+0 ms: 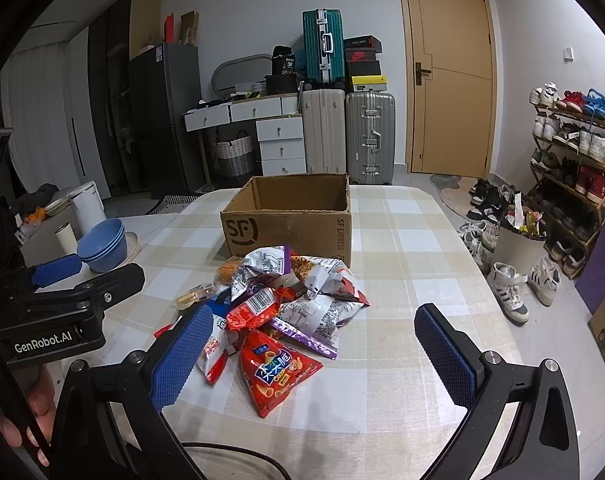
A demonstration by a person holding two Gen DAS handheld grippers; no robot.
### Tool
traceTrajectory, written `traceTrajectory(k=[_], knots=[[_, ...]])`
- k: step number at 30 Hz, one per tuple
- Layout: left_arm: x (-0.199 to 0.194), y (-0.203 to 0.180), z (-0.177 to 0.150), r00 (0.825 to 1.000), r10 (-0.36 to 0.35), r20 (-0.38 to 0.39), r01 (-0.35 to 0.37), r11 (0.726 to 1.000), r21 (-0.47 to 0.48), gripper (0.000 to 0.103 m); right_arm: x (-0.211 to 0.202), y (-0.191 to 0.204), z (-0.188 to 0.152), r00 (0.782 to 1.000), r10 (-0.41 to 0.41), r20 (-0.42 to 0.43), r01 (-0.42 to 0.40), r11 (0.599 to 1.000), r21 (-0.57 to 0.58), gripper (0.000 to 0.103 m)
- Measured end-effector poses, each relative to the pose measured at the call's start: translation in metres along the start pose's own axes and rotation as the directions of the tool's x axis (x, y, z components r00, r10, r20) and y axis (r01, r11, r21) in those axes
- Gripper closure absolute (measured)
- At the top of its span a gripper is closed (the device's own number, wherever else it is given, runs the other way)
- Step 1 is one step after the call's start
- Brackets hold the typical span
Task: Organize snacks
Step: 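Grasp the red chip bag with the right tool while the left tool grasps the white chip bag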
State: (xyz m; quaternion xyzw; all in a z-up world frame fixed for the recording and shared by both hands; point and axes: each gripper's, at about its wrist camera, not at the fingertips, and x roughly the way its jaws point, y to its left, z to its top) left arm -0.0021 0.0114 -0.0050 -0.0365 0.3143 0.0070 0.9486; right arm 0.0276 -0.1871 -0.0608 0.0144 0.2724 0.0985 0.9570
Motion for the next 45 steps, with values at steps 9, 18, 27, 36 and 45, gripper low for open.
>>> traceTrajectory(k=[9, 18, 27, 36, 45], knots=[[0.023, 0.007, -0.004, 0.999, 0.009, -0.036, -0.009, 1.0, 0.004, 0.001, 0.025, -0.005, -0.006, 0.995, 0.045, -0.084, -0.045, 0.999, 0.003, 0.0], [0.086, 0.04, -0.025, 0.987, -0.004, -0.158, -0.005, 0.999, -0.054, 0.001, 0.104, 0.002, -0.033, 0.936, 0.17, -0.307, -0.194, 0.98, -0.052, 0.0], [0.144, 0.057, -0.054, 0.952, -0.143, -0.269, 0.112, 0.986, -0.126, 0.001, 0.155, 0.016, -0.048, 0.888, 0.215, -0.407, -0.28, 0.954, -0.107, 0.026], [0.172, 0.03, -0.058, 0.932, -0.156, -0.326, 0.137, 0.987, -0.08, 0.001, 0.162, 0.023, -0.056, 0.9, 0.192, -0.392, -0.259, 0.958, -0.124, 0.041], [0.179, 0.025, -0.059, 0.926, -0.147, -0.348, 0.129, 0.989, -0.075, 0.001, 0.144, 0.011, -0.056, 0.904, 0.234, -0.358, -0.278, 0.957, -0.078, 0.048]])
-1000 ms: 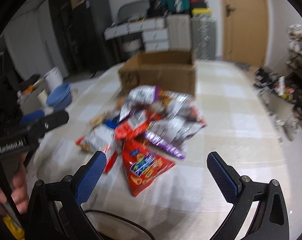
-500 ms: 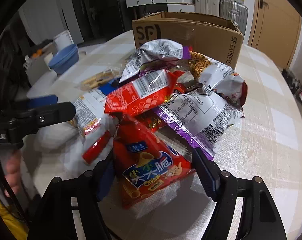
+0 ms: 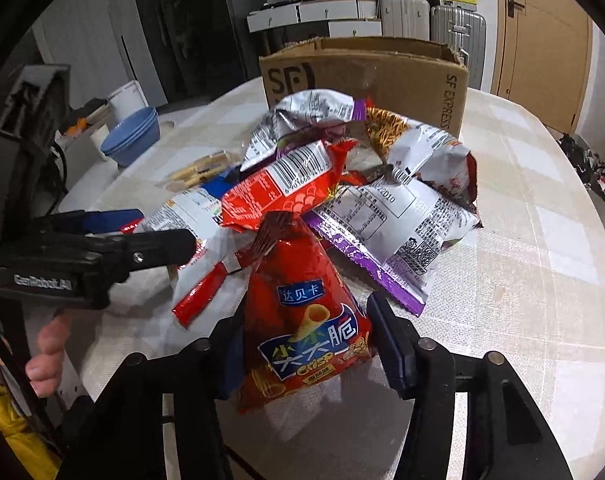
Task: Organize snacks
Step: 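Grasp the red chip bag with the right tool while the left tool grasps the white chip bag, then carry the red bag with the right tool while the left tool carries the white bag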
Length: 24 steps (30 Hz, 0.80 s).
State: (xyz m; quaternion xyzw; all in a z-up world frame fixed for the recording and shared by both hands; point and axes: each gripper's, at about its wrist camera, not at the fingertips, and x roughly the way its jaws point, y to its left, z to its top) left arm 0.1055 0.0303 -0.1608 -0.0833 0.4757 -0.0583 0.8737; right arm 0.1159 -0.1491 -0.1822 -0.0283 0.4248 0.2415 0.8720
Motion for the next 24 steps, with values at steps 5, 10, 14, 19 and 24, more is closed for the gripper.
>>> traceTrajectory(k=[5, 10, 14, 19, 24], knots=[[0.001, -0.006, -0.001, 1.0, 0.001, -0.016, -0.001, 1.0, 0.014, 0.001, -0.009, -0.004, -0.004, 0.999, 0.035, 0.027, -0.036, 0.998, 0.043, 0.05], [0.005, -0.013, 0.0, 0.999, 0.019, -0.032, -0.019, 0.999, 0.03, 0.001, -0.022, -0.01, -0.009, 0.996, 0.068, 0.056, -0.072, 0.994, 0.083, 0.05], [0.022, -0.016, 0.0, 0.997, 0.045, -0.059, -0.043, 0.998, 0.035, 0.002, -0.03, -0.013, -0.014, 0.995, 0.072, 0.071, -0.079, 0.993, 0.091, 0.051], [0.024, -0.03, 0.0, 0.996, 0.076, -0.047, -0.072, 0.994, 0.078, 0.014, -0.034, -0.02, -0.02, 0.994, 0.081, 0.071, -0.088, 0.99, 0.107, 0.05], [0.02, -0.04, -0.002, 0.997, 0.065, -0.034, -0.061, 0.994, 0.092, 0.028, -0.034, -0.023, -0.026, 0.994, 0.082, 0.073, -0.09, 0.989, 0.115, 0.051]])
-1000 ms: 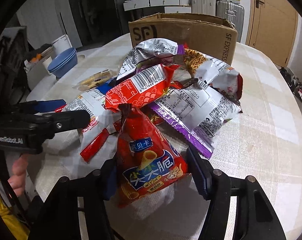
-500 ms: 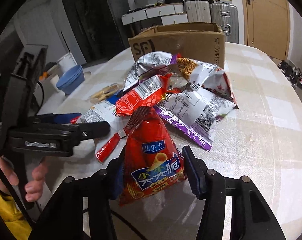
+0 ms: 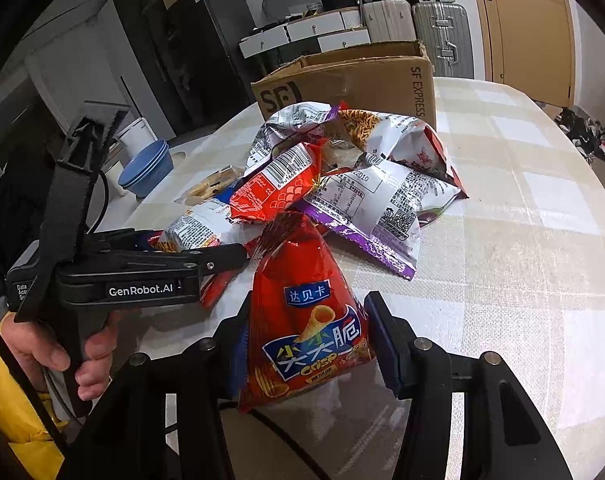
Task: Organize snacks
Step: 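Carry the red bag with the right tool while the left tool carries the white bag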
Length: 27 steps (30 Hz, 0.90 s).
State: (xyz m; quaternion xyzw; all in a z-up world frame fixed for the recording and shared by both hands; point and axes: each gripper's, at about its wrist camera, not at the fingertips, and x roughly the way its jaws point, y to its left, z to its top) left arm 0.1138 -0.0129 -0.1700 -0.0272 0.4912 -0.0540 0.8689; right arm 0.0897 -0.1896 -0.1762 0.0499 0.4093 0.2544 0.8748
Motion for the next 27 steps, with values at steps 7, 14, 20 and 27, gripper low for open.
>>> traceTrajectory(k=[7, 14, 20, 27], knots=[[-0.014, -0.006, -0.003, 0.999, -0.027, 0.024, 0.026, 0.999, 0.039, 0.044, -0.003, -0.004, 0.001, 1.0, -0.003, 0.0, 0.003, 1.0, 0.015, 0.051], [-0.027, 0.017, -0.013, 0.997, -0.066, 0.032, 0.065, 0.998, 0.011, 0.046, -0.004, -0.005, 0.006, 1.0, -0.016, 0.008, 0.015, 0.997, 0.075, 0.05], [-0.052, 0.034, -0.014, 0.994, -0.066, 0.092, 0.067, 0.998, -0.012, 0.046, -0.021, 0.004, 0.011, 0.997, -0.015, 0.074, 0.01, 0.998, 0.065, 0.05], [-0.082, 0.045, -0.018, 0.981, -0.131, 0.14, 0.137, 0.99, -0.037, 0.046, -0.032, 0.017, 0.016, 0.995, -0.015, 0.103, 0.01, 0.999, 0.043, 0.05]])
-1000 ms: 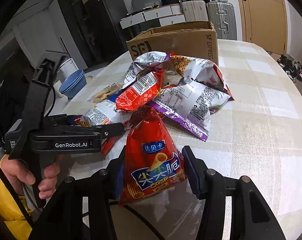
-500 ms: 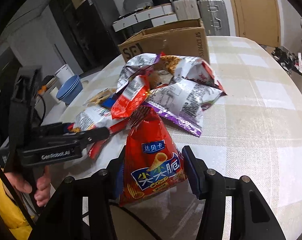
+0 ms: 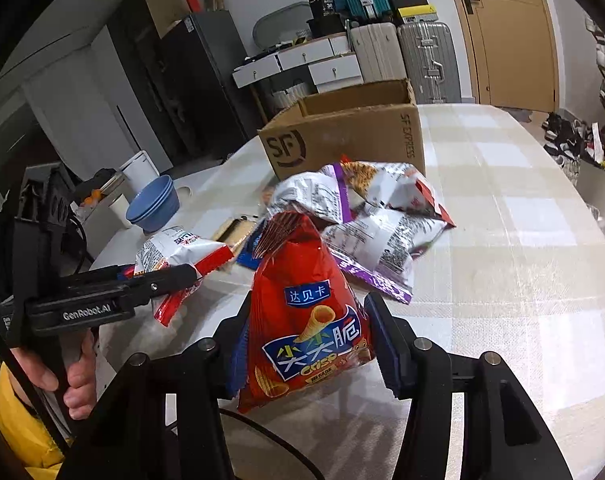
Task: Organize snacks
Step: 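Carry the red bag with the right tool while the left tool carries the white bag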
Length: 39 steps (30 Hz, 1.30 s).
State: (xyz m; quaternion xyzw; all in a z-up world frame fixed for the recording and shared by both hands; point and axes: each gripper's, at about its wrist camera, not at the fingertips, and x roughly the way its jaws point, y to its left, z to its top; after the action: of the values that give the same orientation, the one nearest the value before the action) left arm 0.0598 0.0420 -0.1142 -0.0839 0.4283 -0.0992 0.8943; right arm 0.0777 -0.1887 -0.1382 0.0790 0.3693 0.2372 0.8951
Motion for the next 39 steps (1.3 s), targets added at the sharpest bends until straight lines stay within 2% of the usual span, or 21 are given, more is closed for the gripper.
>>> traceTrajectory(k=[8, 12, 21, 24, 28, 36, 39], knots=[[-0.038, -0.005, 0.015, 0.997, -0.03, 0.067, 0.028, 0.999, 0.029, 0.046, -0.022, 0.009, 0.011, 0.998, 0.016, 0.053, -0.014, 0.999, -0.029, 0.05], [-0.055, -0.007, 0.033, 0.993, -0.056, 0.103, 0.052, 0.998, 0.042, 0.046, -0.033, 0.01, 0.03, 0.996, 0.039, 0.085, -0.036, 0.999, -0.035, 0.05], [-0.08, -0.01, 0.101, 0.979, -0.078, 0.189, 0.064, 0.995, 0.076, 0.046, -0.043, -0.004, 0.102, 0.986, 0.082, 0.146, -0.085, 0.996, 0.014, 0.05], [-0.079, -0.014, 0.129, 0.974, -0.078, 0.211, 0.059, 0.994, 0.092, 0.045, -0.032, -0.015, 0.131, 0.989, 0.093, 0.117, -0.099, 0.994, 0.048, 0.05], [-0.058, -0.02, 0.169, 0.979, -0.067, 0.195, 0.049, 0.994, 0.099, 0.045, -0.01, -0.027, 0.166, 0.989, 0.114, 0.089, -0.122, 0.988, 0.092, 0.05], [0.019, -0.024, 0.238, 0.994, -0.071, 0.08, 0.066, 0.995, 0.073, 0.045, 0.037, -0.041, 0.225, 0.99, 0.124, 0.062, -0.131, 0.983, 0.131, 0.05], [0.053, -0.022, 0.259, 0.997, -0.076, 0.029, 0.075, 0.996, 0.058, 0.045, 0.057, -0.042, 0.239, 0.994, 0.095, 0.054, -0.101, 0.988, 0.113, 0.05]])
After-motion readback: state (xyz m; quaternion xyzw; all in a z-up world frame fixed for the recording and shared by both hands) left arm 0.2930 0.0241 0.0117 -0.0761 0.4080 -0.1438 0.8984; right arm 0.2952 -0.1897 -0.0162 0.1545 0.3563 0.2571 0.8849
